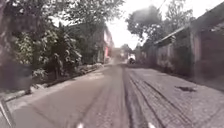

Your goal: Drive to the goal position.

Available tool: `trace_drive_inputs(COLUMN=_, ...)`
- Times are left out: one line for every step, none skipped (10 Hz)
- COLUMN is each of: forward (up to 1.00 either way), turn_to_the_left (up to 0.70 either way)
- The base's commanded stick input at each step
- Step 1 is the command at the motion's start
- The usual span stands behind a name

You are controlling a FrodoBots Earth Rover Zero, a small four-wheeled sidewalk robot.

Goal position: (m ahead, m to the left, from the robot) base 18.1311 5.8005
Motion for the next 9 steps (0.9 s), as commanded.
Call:
trace_drive_inputs(forward=1.00, turn_to_the_left=-0.38)
trace_drive_inputs(forward=1.00, turn_to_the_left=-0.39)
trace_drive_inputs(forward=1.00, turn_to_the_left=-0.33)
trace_drive_inputs(forward=1.00, turn_to_the_left=-0.16)
trace_drive_inputs(forward=1.00, turn_to_the_left=0.00)
trace_drive_inputs(forward=1.00, turn_to_the_left=0.00)
trace_drive_inputs(forward=1.00, turn_to_the_left=0.00)
trace_drive_inputs(forward=1.00, turn_to_the_left=0.00)
trace_drive_inputs(forward=1.00, turn_to_the_left=0.00)
